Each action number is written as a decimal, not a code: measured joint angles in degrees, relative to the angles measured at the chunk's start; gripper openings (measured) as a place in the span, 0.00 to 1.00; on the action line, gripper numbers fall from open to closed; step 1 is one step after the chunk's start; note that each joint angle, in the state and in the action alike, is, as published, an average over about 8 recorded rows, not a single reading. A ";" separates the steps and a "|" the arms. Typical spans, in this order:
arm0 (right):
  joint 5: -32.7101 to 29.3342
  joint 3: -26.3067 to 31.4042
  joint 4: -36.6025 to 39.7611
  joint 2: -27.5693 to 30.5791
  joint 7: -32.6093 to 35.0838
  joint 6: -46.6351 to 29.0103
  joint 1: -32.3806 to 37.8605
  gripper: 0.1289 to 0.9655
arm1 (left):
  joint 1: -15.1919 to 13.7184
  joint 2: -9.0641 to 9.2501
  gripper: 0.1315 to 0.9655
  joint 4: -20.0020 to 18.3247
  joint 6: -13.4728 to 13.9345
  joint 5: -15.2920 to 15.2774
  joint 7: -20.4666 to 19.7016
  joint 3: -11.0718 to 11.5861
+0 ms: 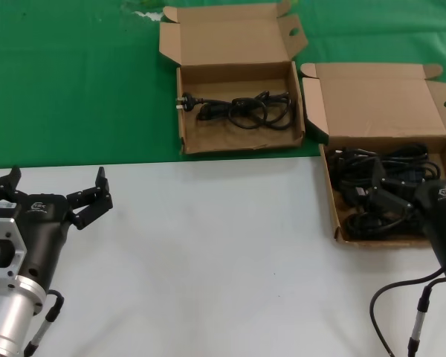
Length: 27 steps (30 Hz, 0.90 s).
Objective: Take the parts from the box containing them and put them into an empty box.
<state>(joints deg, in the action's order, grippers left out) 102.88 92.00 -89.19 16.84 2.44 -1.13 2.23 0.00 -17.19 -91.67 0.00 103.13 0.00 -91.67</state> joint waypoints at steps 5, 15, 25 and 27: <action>0.00 0.00 0.00 0.00 0.00 0.00 0.00 1.00 | 0.00 0.00 1.00 0.00 0.00 0.00 0.00 0.00; 0.00 0.00 0.00 0.00 0.00 0.00 0.00 1.00 | 0.00 0.00 1.00 0.00 0.00 0.00 0.00 0.00; 0.00 0.00 0.00 0.00 0.00 0.00 0.00 1.00 | 0.00 0.00 1.00 0.00 0.00 0.00 0.00 0.00; 0.00 0.00 0.00 0.00 0.00 0.00 0.00 1.00 | 0.00 0.00 1.00 0.00 0.00 0.00 0.00 0.00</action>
<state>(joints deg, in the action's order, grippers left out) 102.88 92.00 -89.19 16.84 2.44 -1.13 2.23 0.00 -17.19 -91.67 0.00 103.13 0.00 -91.67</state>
